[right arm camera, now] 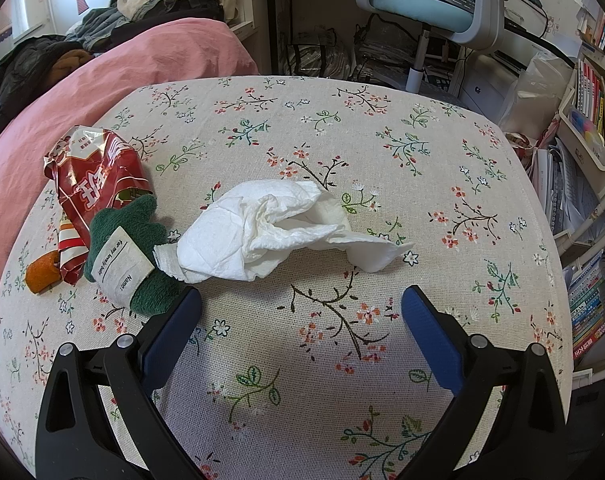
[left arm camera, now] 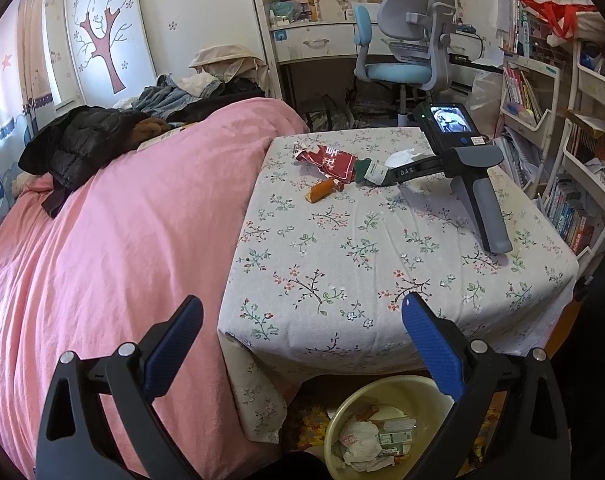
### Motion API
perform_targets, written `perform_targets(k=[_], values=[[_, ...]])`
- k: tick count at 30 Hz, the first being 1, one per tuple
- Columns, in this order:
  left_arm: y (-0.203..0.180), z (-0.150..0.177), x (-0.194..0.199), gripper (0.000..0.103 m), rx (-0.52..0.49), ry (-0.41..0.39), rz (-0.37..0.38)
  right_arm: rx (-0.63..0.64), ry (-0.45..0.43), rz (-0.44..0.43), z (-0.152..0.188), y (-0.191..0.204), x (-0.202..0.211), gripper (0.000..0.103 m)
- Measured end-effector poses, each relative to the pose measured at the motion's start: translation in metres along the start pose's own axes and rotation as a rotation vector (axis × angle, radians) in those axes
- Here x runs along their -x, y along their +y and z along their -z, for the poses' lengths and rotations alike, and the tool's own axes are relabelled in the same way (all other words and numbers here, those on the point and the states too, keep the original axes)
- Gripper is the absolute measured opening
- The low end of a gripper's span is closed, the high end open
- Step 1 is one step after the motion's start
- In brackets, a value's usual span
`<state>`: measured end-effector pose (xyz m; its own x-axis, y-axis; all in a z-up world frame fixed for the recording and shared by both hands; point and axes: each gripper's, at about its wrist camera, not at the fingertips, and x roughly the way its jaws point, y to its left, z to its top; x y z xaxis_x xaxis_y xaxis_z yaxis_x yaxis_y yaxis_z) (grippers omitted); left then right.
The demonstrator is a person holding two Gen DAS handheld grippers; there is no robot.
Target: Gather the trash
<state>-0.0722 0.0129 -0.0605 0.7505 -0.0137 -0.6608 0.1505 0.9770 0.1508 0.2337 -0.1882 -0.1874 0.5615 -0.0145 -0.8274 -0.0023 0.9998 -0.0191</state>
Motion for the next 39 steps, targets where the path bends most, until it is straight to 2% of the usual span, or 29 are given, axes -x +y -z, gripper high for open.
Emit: perform_targets(k=[6,11,16,22,24,26,33,39], values=[[0.007,-0.002,-0.004,0.095,0.036,0.013,0.001,0.000,0.000,0.000,0.000,0.000,0.000,0.096],[0.002,-0.001,-0.010,0.095,0.016,0.034,-0.004,0.000,0.000,0.000,0.000,0.000,0.000,0.096],[0.009,0.000,-0.015,0.095,0.039,0.052,-0.014,0.000,0.000,0.000,0.000,0.000,0.000,0.096],[0.045,-0.005,-0.029,0.095,0.224,0.103,0.036,0.000,0.000,0.000,0.000,0.000,0.000,0.096],[0.055,-0.006,-0.038,0.095,0.292,0.132,0.018,0.000,0.000,0.000,0.000,0.000,0.000,0.096],[0.056,-0.007,-0.044,0.095,0.311,0.151,-0.004,0.000,0.000,0.000,0.000,0.000,0.000,0.096],[0.029,-0.025,-0.062,0.095,0.216,0.158,-0.048,0.000,0.000,0.000,0.000,0.000,0.000,0.096],[0.012,-0.047,-0.079,0.095,0.187,0.133,-0.039,0.000,0.000,0.000,0.000,0.000,0.000,0.096]])
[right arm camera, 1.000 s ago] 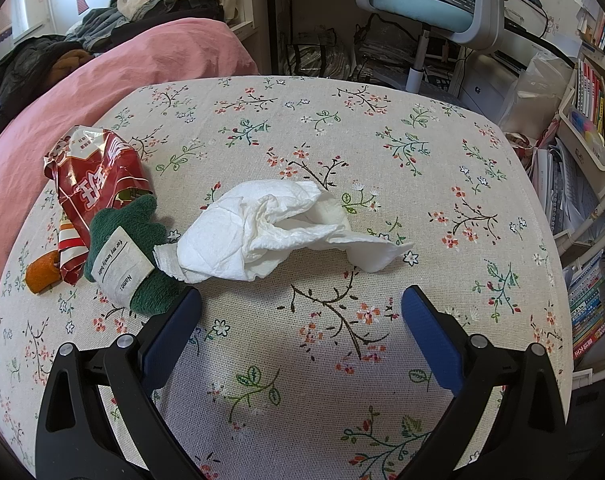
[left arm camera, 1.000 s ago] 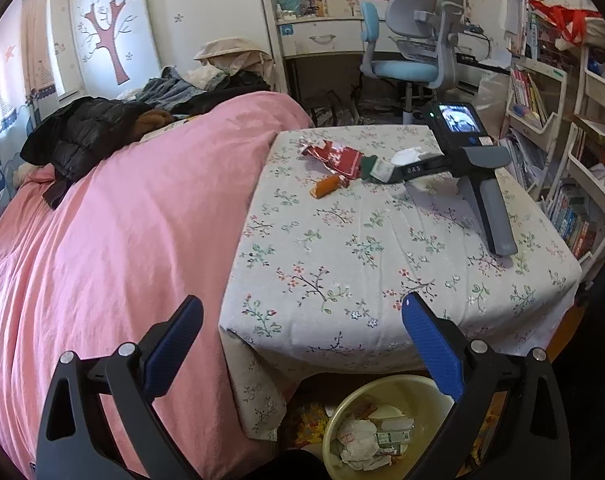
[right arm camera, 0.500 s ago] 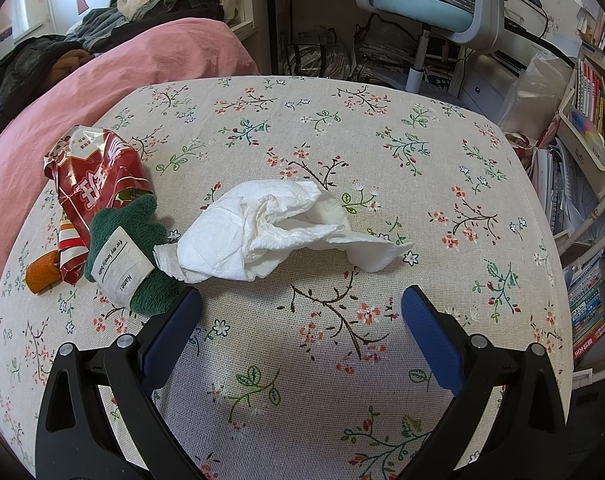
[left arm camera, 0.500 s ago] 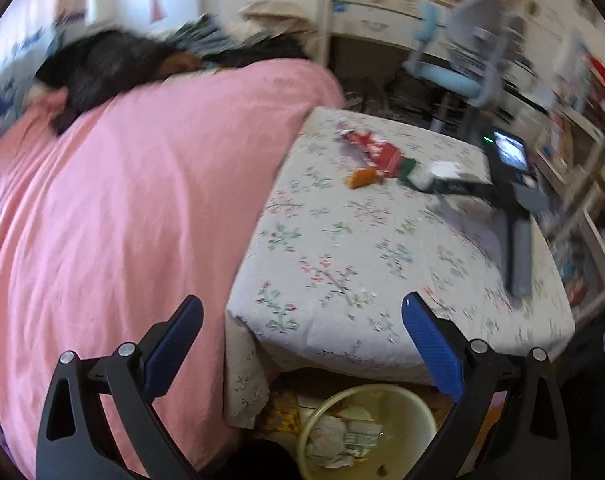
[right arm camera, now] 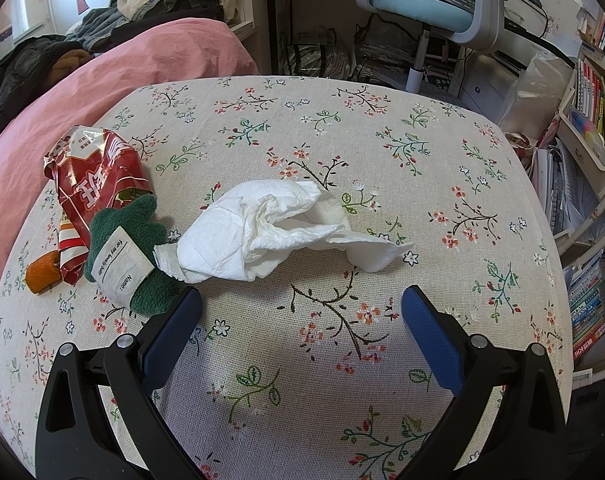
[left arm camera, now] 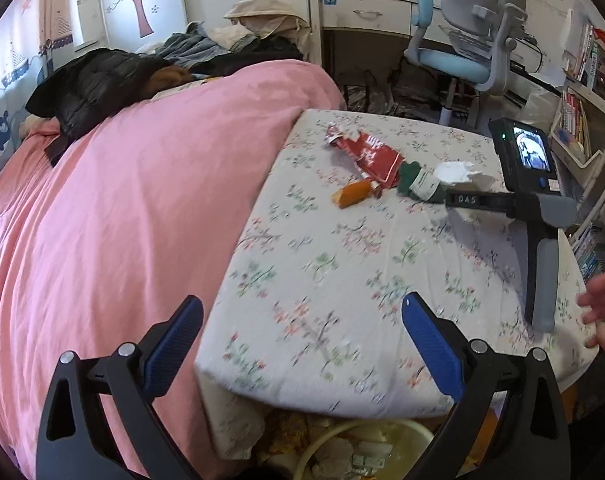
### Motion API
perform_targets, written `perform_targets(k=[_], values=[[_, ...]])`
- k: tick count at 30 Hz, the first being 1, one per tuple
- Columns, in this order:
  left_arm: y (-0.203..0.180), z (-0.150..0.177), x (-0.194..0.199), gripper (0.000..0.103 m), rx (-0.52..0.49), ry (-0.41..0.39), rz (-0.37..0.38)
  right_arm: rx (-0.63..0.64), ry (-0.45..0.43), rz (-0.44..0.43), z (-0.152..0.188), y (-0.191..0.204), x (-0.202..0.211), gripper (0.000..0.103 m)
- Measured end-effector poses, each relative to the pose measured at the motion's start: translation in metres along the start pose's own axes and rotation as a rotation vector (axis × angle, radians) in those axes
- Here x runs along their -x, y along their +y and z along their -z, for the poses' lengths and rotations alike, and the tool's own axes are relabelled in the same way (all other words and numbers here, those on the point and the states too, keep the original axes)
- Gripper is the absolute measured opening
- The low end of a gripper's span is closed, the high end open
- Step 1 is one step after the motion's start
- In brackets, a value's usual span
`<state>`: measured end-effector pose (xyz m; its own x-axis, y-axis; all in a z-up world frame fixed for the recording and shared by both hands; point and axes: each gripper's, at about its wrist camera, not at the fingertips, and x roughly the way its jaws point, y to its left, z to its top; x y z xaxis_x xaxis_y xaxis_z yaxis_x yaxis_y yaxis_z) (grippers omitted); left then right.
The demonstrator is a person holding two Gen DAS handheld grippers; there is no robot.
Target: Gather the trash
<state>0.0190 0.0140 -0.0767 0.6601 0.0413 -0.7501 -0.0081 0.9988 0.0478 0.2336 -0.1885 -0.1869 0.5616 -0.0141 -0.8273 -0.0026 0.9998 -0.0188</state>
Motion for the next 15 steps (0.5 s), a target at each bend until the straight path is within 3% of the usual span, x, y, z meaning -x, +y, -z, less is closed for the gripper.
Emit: perform_targets(k=[15], values=[[-0.021,-0.013,-0.011,0.095,-0.033,-0.014,0.031,0.000,0.000,0.000,0.000,0.000,0.000,0.096]])
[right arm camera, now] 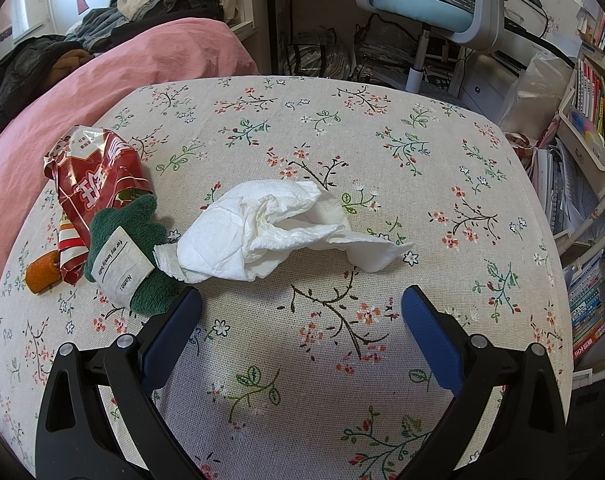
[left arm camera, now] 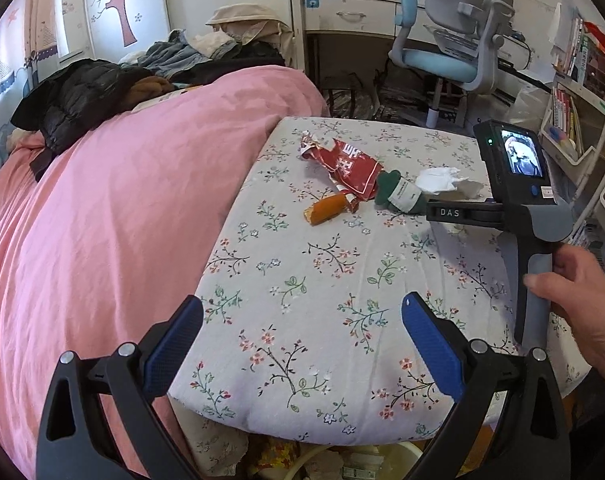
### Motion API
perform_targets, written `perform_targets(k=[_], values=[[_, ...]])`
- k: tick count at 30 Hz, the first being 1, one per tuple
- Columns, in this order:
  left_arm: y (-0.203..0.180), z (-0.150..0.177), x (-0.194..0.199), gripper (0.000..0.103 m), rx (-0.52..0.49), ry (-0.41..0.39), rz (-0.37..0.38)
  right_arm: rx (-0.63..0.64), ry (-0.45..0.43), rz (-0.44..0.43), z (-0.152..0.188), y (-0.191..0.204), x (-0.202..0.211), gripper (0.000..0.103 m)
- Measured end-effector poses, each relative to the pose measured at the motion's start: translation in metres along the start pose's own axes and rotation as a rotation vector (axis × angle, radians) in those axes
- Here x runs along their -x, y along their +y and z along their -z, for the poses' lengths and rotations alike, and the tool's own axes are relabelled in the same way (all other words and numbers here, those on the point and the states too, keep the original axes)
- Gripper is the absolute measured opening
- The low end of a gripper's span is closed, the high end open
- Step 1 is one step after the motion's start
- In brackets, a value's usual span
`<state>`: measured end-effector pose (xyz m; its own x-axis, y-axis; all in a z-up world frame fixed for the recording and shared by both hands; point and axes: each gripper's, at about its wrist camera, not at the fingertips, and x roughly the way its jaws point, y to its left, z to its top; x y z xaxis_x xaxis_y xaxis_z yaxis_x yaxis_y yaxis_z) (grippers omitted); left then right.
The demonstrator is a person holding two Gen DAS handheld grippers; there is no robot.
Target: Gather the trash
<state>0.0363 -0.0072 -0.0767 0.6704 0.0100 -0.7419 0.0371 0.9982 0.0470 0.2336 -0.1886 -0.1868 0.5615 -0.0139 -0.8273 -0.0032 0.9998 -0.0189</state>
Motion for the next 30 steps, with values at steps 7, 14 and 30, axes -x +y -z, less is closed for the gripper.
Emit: perform_targets(k=[7,14,30], values=[[-0.004,-0.003,-0.004,0.095,-0.020,0.001,-0.002,0.003,0.009,-0.006,0.000,-0.001,0.001,0.096],[-0.002,-0.018,-0.024,0.095,-0.037,0.022,-0.015,0.047,0.097,-0.053,-0.007,-0.017,0.016,0.096],[0.011,-0.052,-0.094,0.095,-0.042,0.082,0.034,0.084,-0.015,-0.155,-0.019,-0.047,0.064,0.096]])
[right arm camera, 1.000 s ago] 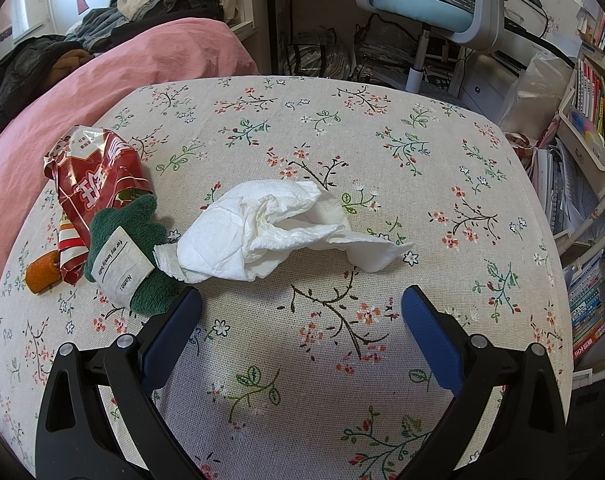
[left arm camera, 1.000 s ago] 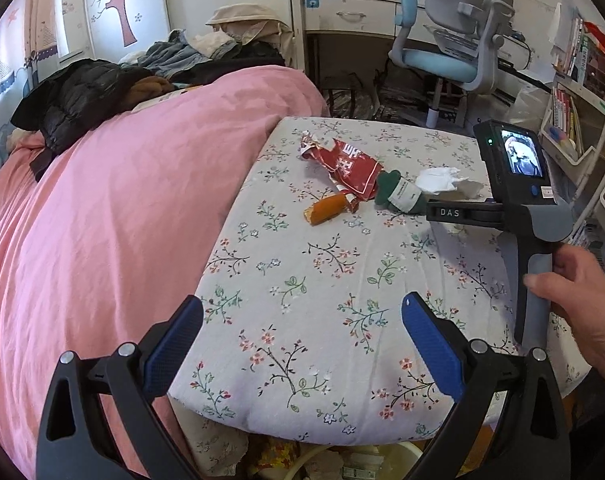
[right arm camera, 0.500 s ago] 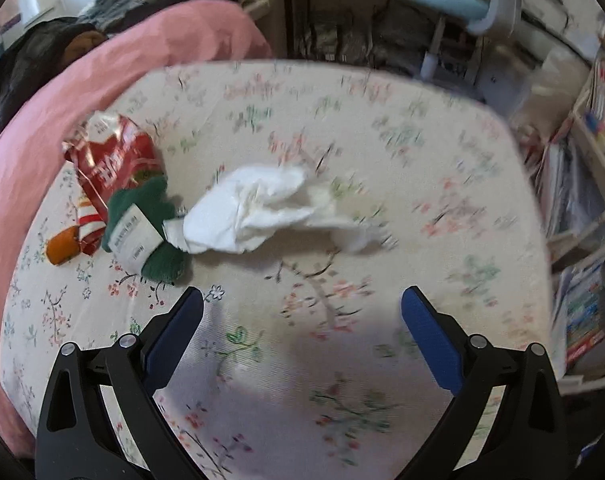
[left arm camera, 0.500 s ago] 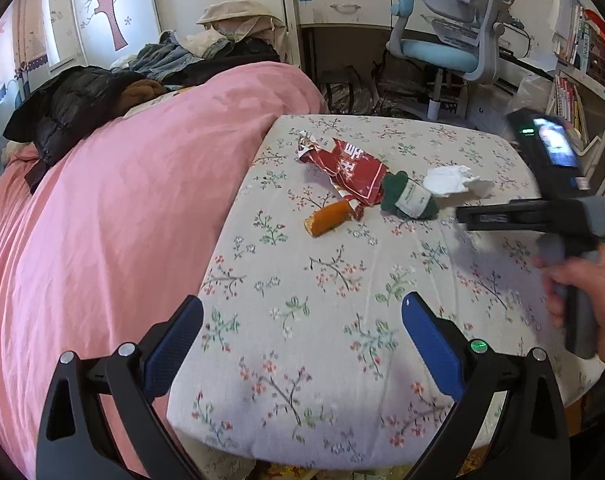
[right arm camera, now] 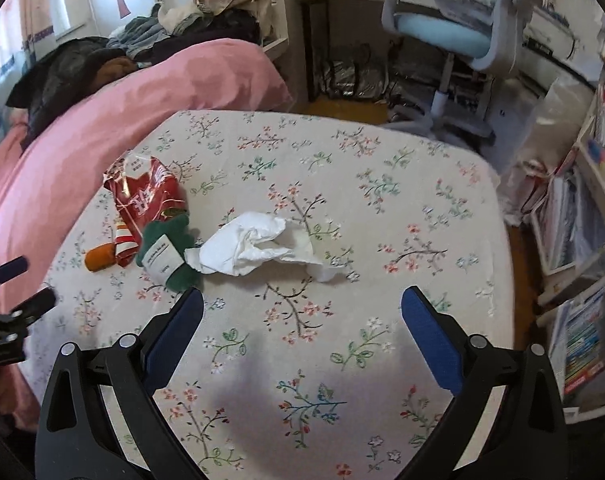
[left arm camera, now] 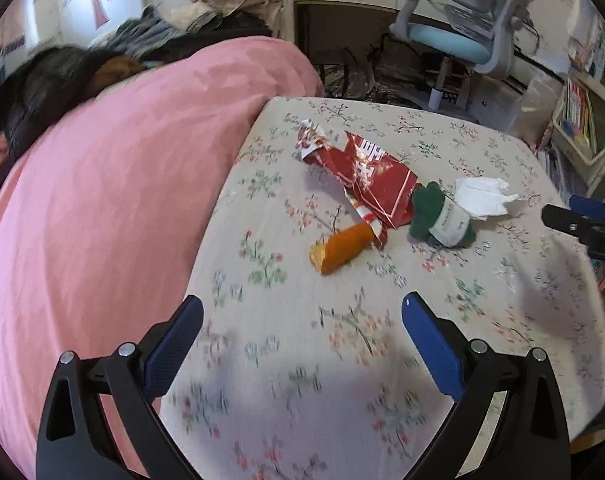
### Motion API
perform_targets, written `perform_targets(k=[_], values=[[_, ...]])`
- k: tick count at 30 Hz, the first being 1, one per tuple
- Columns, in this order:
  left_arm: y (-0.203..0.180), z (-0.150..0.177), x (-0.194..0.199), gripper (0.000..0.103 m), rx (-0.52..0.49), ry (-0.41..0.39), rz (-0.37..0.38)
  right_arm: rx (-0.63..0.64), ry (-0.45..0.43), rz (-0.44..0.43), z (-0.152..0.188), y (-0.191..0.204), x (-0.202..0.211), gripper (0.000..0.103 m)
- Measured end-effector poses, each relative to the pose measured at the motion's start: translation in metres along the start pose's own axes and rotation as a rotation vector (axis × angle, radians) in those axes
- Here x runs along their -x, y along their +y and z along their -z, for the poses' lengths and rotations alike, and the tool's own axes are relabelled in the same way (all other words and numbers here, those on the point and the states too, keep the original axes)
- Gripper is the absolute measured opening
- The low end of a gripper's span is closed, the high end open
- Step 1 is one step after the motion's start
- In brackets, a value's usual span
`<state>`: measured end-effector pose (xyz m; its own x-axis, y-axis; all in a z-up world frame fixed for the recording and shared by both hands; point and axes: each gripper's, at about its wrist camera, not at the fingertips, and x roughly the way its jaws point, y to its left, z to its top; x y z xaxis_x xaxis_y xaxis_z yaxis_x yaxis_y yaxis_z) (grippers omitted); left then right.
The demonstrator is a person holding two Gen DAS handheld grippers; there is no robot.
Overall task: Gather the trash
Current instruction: 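Grasp the orange peel with the left gripper while the right grasps the green labelled item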
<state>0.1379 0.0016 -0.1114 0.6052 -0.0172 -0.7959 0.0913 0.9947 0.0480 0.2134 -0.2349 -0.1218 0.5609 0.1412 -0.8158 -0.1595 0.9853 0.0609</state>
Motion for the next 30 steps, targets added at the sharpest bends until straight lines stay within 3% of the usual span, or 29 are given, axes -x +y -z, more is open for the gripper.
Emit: perform_targets(k=[4,7,11,14,18,21,30], values=[[-0.007,-0.007,-0.018,0.092,-0.083,-0.011,-0.020,0.009,-0.023,-0.043,-0.004,0.008,0.000,0.096],[-0.013,-0.013,-0.030,0.086,-0.127,-0.014,-0.008,0.081,-0.056,-0.123,-0.010,0.029,0.004,0.095],[-0.019,-0.020,-0.043,0.075,-0.174,-0.015,0.004,0.171,-0.019,-0.275,-0.012,0.062,-0.007,0.079],[-0.018,-0.021,-0.052,0.066,-0.188,-0.001,0.014,0.212,0.029,-0.315,-0.012,0.079,-0.023,0.070],[-0.009,-0.024,-0.062,0.050,-0.153,0.026,0.070,0.246,0.056,-0.313,-0.009,0.091,-0.037,0.068],[-0.006,-0.027,-0.060,0.023,-0.133,0.053,0.112,0.264,0.071,-0.301,-0.006,0.096,-0.045,0.068],[0.001,-0.029,-0.047,0.021,-0.116,0.073,0.180,0.278,0.070,-0.185,-0.008,0.109,-0.071,0.064]])
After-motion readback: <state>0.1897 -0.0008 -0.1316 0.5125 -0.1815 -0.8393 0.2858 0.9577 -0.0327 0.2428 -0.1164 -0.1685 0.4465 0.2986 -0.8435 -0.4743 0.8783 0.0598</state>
